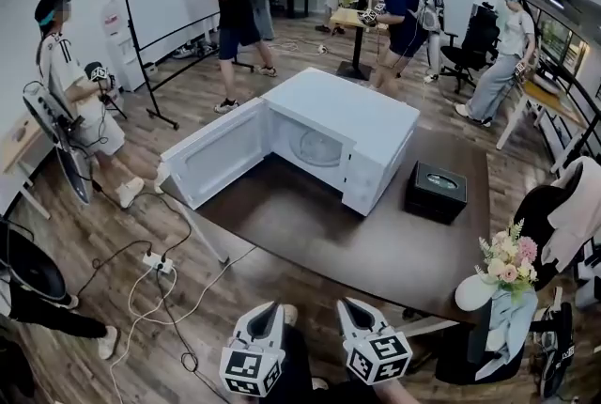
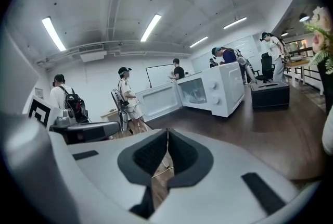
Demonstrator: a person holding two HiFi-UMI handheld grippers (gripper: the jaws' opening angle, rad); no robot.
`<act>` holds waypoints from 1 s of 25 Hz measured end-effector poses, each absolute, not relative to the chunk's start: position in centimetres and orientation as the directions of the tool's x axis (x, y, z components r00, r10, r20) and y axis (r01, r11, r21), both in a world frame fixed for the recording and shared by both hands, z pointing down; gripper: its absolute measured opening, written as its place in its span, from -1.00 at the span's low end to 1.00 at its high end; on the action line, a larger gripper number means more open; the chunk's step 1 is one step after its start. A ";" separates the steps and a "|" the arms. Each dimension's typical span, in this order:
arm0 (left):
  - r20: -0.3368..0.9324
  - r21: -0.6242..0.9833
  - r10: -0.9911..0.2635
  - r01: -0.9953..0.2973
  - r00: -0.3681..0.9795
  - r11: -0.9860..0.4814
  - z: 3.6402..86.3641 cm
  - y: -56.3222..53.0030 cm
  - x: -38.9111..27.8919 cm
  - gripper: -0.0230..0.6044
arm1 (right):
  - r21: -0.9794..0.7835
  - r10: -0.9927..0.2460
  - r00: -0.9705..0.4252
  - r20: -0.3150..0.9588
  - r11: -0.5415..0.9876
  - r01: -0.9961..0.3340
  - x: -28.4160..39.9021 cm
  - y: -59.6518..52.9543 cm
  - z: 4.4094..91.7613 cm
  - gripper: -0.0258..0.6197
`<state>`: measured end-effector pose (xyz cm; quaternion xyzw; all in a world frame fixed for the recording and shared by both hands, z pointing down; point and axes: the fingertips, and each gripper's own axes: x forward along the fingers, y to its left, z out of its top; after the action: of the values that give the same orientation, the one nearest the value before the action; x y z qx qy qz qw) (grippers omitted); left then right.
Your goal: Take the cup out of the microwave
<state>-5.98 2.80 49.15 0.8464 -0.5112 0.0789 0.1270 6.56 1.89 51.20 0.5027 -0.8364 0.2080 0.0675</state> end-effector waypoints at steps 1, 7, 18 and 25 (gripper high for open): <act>0.265 0.132 -0.839 -0.880 0.475 -0.456 49.2 1.5 -5.9 -0.91 | -0.279 -0.817 -0.479 0.322 0.401 -0.872 6.6 0.8 51.2 -0.93; 0.267 0.125 -0.799 -0.841 0.539 -0.526 48.6 -7.5 -5.6 -0.91 | -0.276 -0.839 -0.435 0.327 0.356 -0.893 6.2 -6.8 50.6 -0.93; 0.275 0.128 -0.715 -0.762 0.643 -0.635 48.4 -23.5 -6.1 -0.91 | -0.276 -0.882 -0.341 0.325 0.257 -0.926 5.1 -20.4 49.8 -0.93; 0.280 0.136 -0.657 -0.707 0.700 -0.694 49.3 -30.3 -5.9 -0.91 | -0.276 -0.903 -0.256 0.345 0.163 -0.947 5.2 -26.0 51.1 -0.93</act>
<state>-5.87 -30.34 49.32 0.9143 -0.3729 0.1054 0.1176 5.19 -26.01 51.08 0.6079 -0.7609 0.2212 0.0500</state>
